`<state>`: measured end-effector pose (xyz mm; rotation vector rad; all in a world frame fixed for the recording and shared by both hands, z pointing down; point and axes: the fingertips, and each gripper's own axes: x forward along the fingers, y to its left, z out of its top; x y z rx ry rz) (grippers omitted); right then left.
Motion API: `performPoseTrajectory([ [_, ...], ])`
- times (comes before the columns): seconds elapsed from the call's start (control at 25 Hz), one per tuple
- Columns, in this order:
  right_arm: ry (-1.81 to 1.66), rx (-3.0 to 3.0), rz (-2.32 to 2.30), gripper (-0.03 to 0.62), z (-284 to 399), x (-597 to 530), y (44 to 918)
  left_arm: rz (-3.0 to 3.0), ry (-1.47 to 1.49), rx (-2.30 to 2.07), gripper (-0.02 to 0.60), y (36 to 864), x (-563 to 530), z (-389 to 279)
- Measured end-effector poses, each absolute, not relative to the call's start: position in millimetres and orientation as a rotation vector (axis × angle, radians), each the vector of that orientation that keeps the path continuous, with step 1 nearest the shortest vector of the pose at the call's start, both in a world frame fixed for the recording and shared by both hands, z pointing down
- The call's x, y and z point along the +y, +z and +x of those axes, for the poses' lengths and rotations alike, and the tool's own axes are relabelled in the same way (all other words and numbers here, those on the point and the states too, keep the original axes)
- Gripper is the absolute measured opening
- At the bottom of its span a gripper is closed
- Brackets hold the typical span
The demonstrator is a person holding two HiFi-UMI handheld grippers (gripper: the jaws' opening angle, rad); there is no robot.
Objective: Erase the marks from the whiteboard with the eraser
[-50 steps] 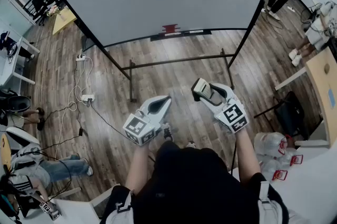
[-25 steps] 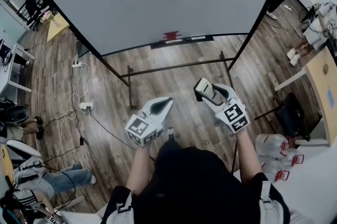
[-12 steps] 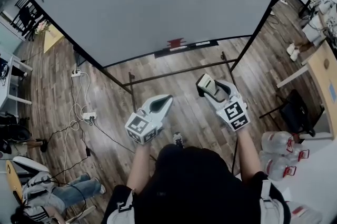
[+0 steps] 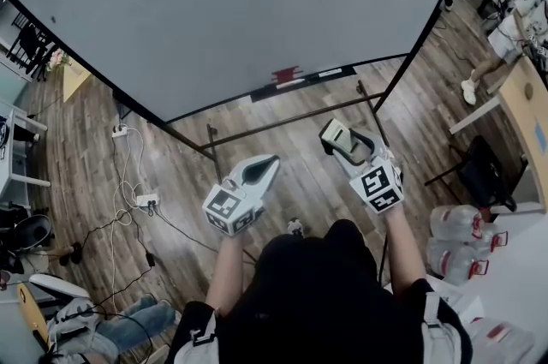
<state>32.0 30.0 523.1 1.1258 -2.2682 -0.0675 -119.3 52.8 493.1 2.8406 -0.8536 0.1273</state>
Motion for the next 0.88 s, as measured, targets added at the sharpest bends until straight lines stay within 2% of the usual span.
performPoseTrajectory([
  [0.28, -0.141, -2.214, 1.117, 0.232, 50, -16, 523, 2.823, 0.146, -0.897, 0.011, 495, 16, -105],
  [0.88, -0.311, -2.217, 1.013, 0.232, 120, -124, 512, 2.761, 0.150, -1.112, 0.011, 487, -69, -32],
])
